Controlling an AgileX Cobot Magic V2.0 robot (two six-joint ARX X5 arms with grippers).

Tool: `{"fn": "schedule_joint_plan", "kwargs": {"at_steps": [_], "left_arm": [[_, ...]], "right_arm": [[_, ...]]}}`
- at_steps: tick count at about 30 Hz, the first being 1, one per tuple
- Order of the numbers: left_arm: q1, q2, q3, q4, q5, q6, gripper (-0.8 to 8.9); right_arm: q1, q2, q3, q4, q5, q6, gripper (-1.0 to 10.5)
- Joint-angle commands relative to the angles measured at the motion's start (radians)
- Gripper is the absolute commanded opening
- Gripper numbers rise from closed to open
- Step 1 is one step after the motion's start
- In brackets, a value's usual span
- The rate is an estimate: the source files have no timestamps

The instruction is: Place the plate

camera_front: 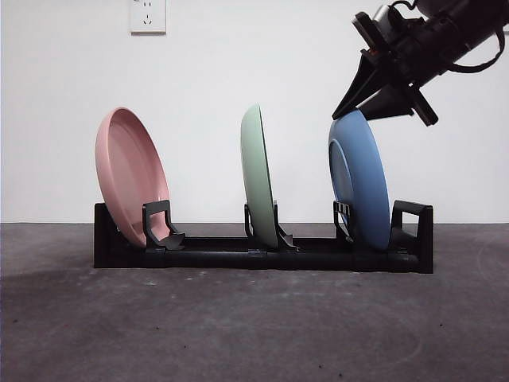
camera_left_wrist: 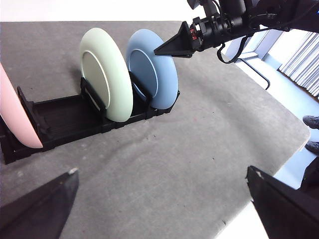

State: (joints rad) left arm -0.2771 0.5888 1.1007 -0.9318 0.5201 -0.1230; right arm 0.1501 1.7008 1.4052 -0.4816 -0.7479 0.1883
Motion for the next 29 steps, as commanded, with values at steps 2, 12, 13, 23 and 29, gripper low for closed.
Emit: {"fn": "schedule_joint_plan", "kwargs": {"at_steps": [2,12,13,23,29], "left_arm": [[-0.004,0.003,0.020,0.003,0.002,-0.002,5.31],[-0.004,0.003,0.020,-0.005,0.002,-0.001,5.31],[-0.004,0.003,0.020,-0.010,0.002,0.000,5.31],[-0.004,0.004,0.020,-0.041,0.002,0.010,5.31],[-0.004,0.004,0.020,-0.040,0.002,0.016,5.31]], "right_arm": [[-0.002,0.021,0.017,0.001,0.008,0.023,0.1],[-0.004,-0.069,0.018,0.003,-0.012,0.111,0.1],[-0.004,-0.084,0.018,0.002,-0.013,0.119,0.1],[-0.003,-0.317,0.018,-0.048,-0.023,0.171,0.1],[0.026,-0.476,0.018,-0.193,-0.050,0.080,0.1]]}}
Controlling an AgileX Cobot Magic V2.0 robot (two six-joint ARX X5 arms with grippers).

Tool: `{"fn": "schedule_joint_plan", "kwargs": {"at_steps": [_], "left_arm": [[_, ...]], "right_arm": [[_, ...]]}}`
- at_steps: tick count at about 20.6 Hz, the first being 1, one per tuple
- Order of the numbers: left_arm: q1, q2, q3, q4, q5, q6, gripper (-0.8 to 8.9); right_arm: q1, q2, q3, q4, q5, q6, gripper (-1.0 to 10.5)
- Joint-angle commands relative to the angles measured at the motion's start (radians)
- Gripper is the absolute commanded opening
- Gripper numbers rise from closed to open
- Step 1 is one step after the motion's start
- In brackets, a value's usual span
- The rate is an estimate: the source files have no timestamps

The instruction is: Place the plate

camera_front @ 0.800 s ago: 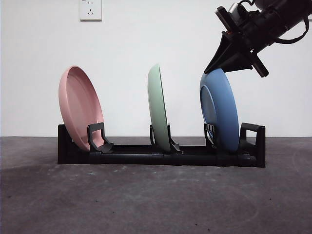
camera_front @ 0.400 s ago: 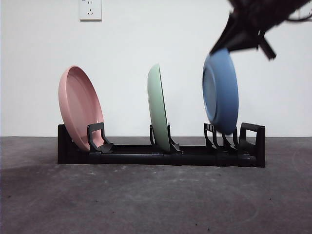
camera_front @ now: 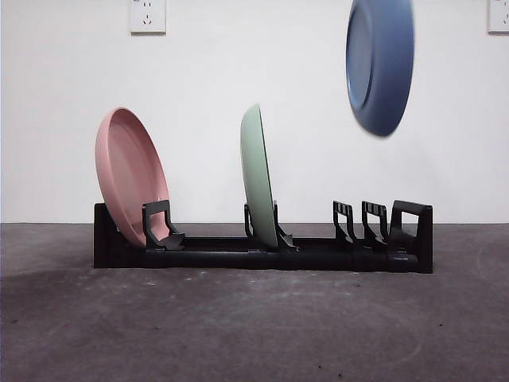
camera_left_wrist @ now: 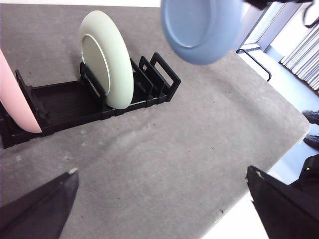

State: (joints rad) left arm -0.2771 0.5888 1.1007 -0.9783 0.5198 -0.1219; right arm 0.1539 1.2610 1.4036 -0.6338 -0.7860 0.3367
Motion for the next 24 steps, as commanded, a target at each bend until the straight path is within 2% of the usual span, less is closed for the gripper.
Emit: {"fn": "schedule_joint_plan", "kwargs": {"at_steps": [1,5,8,13,16,21,24], "left_arm": [[-0.004,0.005,0.020,0.007,0.002,0.022,5.31],[-0.004,0.006,0.020,0.007,0.002,0.032,5.31],[-0.004,0.006,0.020,0.009,0.002,0.032,5.31],[-0.004,0.006,0.020,0.021,0.002,0.032,5.31],[-0.004,0.006,0.020,0.031,0.002,0.031,5.31],[-0.004,0.006,0.020,0.029,0.002,0.026,5.31],[-0.004,0.005,0.020,0.029,0.002,0.023,5.31]], "right_arm": [[0.039,-0.063,0.019,-0.080,-0.011,-0.106,0.1],[0.130,-0.160,0.019,-0.241,0.040,-0.269,0.1],[0.237,-0.217,0.017,-0.338,0.163,-0.323,0.1],[0.430,-0.258,0.016,-0.441,0.386,-0.315,0.1],[0.553,-0.254,0.011,-0.468,0.506,-0.285,0.1],[0.813,-0.236,-0.117,-0.351,0.732,-0.203,0.1],[0.902,-0.191,-0.246,-0.248,0.777,-0.171,0.1]]}}
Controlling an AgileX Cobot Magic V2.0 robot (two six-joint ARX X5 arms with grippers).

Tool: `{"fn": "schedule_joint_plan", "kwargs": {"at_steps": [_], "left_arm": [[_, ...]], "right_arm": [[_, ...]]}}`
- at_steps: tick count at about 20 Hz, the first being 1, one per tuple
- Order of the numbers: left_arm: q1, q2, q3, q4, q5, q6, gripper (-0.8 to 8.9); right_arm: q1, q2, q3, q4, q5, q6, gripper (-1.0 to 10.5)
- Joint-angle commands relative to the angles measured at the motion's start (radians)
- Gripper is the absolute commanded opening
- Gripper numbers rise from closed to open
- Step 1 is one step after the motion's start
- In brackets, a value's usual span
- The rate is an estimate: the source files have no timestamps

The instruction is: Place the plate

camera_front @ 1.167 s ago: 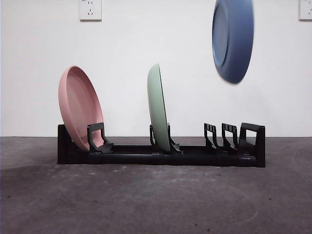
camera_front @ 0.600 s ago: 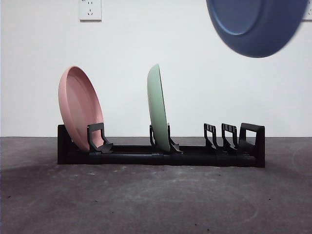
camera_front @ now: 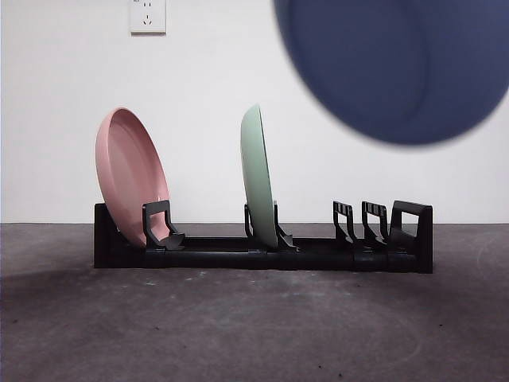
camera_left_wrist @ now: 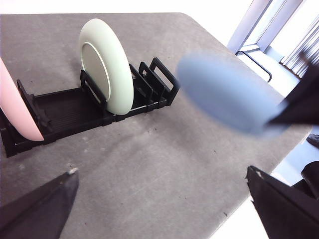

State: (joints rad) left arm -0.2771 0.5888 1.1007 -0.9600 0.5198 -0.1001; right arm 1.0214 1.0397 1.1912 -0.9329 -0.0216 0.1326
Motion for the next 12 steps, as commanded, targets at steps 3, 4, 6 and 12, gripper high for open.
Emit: {"fn": "schedule_joint_plan", "kwargs": {"at_steps": [3,4,6,12], "left_arm": [[-0.004,0.006,0.020,0.012,0.002,0.001,5.31],[-0.004,0.006,0.020,0.011,0.002,0.001,5.31],[-0.004,0.006,0.020,0.011,0.002,0.001,5.31],[-0.004,0.005,0.020,0.010,0.002,-0.015,5.31]], "right_arm": [[0.087,0.114,-0.129,0.163,0.045,0.051,0.1],[0.109,0.153,-0.140,0.184,0.087,0.051,0.1],[0.158,0.241,-0.140,0.206,0.183,0.043,0.1],[0.236,0.444,-0.140,0.245,0.358,0.077,0.1]]}}
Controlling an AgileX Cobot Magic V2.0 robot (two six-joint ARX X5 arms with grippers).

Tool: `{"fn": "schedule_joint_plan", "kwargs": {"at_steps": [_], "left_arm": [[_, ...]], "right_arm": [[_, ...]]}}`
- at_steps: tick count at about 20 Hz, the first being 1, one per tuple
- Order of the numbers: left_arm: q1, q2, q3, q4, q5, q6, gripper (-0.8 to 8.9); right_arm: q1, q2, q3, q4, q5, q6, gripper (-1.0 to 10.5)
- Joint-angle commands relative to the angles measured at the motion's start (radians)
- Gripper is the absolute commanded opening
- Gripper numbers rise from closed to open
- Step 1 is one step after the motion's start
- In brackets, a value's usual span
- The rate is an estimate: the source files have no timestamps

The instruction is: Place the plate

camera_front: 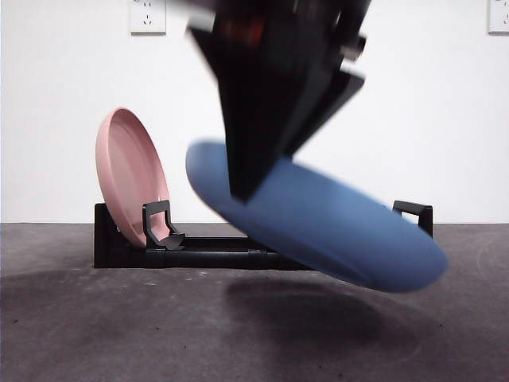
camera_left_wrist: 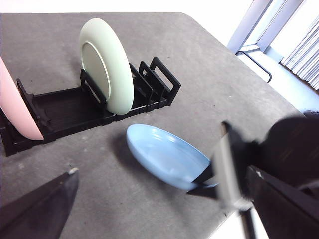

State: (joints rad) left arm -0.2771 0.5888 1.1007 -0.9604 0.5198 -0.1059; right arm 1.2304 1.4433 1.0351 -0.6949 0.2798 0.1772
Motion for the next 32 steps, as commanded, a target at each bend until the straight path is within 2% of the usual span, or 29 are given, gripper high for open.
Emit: {"fn": "schedule_joint_plan", "kwargs": {"at_steps": [1,9,11,14,16,19,22,24,27,32], "left_arm": [[-0.004,0.005,0.020,0.010,0.002,-0.009,5.31],[-0.004,0.006,0.020,0.012,0.001,-0.008,5.31],[-0.004,0.005,0.020,0.011,0.001,-0.008,5.31],[-0.004,0.005,0.020,0.011,0.001,-0.011,5.31],[-0.004,0.005,0.020,0.010,0.001,-0.012,5.31],[-0.004,0.006,0.020,0.011,0.001,-0.011,5.31],[-0.004,0.006,0.020,0.011,0.001,-0.011,5.31],[-0.004,0.006,0.020,0.011,0.001,-0.011,5.31],[-0.004,0.013,0.020,0.014,0.000,-0.020,5.24],[-0.004,0.094,0.020,0.020,0.000,-0.069,5.21]], "right_arm": [[0.038,0.063,0.016,0.007,0.077,0.039,0.1],[0.110,0.160,0.016,0.044,0.094,0.042,0.2],[0.110,0.164,0.016,0.042,0.085,0.059,1.1],[0.106,0.163,0.020,0.040,0.062,0.097,3.8],[0.087,0.159,0.036,0.035,-0.015,0.114,4.4],[0.035,0.135,0.079,0.001,-0.153,0.137,4.4],[-0.044,0.074,0.116,-0.047,-0.241,0.132,4.4],[-0.105,0.003,0.118,-0.052,-0.315,0.118,4.4],[-0.208,-0.127,0.118,-0.064,-0.441,0.053,4.4],[-0.438,-0.333,0.118,-0.153,-0.642,-0.029,4.4]]}}
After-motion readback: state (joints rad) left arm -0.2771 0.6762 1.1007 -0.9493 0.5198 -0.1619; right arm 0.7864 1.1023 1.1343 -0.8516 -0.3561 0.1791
